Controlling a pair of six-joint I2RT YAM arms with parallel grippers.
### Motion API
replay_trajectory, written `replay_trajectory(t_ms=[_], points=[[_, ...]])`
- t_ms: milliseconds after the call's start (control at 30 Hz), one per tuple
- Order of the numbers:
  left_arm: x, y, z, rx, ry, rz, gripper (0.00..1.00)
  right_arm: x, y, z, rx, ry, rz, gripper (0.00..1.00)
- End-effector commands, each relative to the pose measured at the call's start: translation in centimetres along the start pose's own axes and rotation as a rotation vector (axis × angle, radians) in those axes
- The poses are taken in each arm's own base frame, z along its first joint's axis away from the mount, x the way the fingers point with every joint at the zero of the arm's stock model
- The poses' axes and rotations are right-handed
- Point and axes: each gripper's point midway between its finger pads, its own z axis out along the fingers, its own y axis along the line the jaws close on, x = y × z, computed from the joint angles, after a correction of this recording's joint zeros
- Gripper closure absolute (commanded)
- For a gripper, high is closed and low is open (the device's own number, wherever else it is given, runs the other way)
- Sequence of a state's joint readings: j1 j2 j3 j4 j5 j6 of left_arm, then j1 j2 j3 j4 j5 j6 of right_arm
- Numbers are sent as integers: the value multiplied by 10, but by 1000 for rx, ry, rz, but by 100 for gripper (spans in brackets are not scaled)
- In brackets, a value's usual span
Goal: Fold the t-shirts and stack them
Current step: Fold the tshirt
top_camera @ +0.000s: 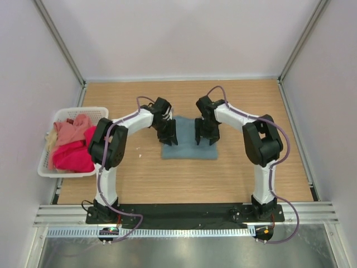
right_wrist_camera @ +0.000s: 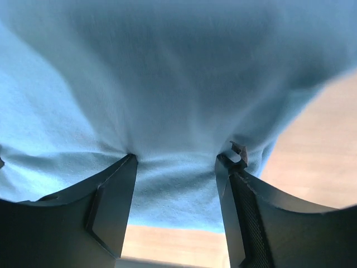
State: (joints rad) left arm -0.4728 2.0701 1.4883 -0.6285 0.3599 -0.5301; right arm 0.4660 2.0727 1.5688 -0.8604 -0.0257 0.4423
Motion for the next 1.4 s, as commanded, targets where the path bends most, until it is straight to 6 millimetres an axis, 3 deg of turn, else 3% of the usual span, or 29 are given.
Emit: replay_trajectory(t_ms=[0,100,133,200,300,333,433,667,700,867,1133,1367], points=[[59,2,-19,-57,82,-1,62,54,4,-23,-34,53,9,35],[93,5,-32,-54,105,-6,61,87,-1,-35,-68,86,41,34],[92,-5,-50,-20,63,9,60,88,1,-51,-94,55,49,34],[95,-6,-66,-25,39,22,56,91,-5,-64,-87,30,44,34],[84,-15,-93,-17,-36,88,47,81,-7,-87,-92,-31,6,30],[74,-23,-102,-5,-67,116,45,77,-10,-90,-89,-43,-5,29],[55,-21,-111,-64,-108,190,40,60,-17,-88,-70,-58,-42,28],[7,14,-100,-104,-133,168,42,0,-21,-72,-136,-106,-27,37],[5,16,-91,-85,-108,155,44,-3,-20,-63,-145,-81,-37,38],[-16,18,-81,-39,-91,145,45,-22,-9,-52,-186,-86,-68,42],[-33,5,-64,32,-72,135,46,-27,-13,-42,-205,-56,-31,50],[-24,5,-61,51,-42,101,46,-23,-26,-47,-188,-42,-13,45]])
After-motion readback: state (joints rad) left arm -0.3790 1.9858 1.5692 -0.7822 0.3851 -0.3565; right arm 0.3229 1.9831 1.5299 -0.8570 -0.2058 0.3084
